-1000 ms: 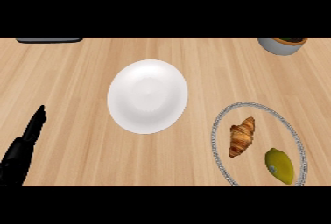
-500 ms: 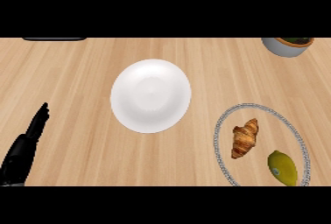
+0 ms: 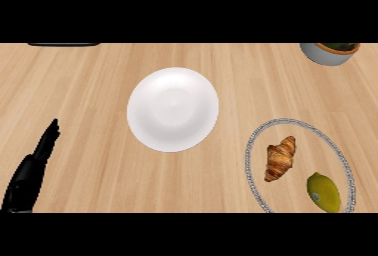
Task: Pick the lemon from the placemat and place it in the plate
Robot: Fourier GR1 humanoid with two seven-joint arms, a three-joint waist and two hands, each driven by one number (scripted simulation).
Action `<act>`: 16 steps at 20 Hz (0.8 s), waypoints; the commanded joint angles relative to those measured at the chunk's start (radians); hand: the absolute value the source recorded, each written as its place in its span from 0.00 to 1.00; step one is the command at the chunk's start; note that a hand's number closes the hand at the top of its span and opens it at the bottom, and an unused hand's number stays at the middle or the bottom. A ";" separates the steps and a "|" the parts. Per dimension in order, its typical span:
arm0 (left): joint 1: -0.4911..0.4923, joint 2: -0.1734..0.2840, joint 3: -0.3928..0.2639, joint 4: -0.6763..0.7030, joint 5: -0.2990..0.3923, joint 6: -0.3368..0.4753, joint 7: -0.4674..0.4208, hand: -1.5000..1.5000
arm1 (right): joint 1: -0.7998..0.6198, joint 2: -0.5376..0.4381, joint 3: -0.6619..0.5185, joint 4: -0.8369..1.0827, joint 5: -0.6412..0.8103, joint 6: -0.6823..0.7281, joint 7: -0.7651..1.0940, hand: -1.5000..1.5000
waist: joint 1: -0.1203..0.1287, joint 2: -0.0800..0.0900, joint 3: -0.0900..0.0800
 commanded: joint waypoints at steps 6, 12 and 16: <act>-0.001 0.016 0.100 0.028 0.025 -0.110 -0.017 0.50 | -0.084 0.005 0.066 0.182 0.232 0.114 -0.139 0.00 | -0.006 -0.001 0.000; 0.015 -0.054 0.094 0.004 -0.064 -0.095 -0.013 0.50 | -0.118 0.055 0.088 0.233 0.307 0.158 -0.186 0.00 | -0.006 -0.002 0.000; 0.010 -0.061 0.120 -0.030 -0.079 -0.108 0.051 0.50 | -0.146 0.106 0.130 0.209 0.322 0.162 -0.156 0.00 | -0.006 -0.002 0.000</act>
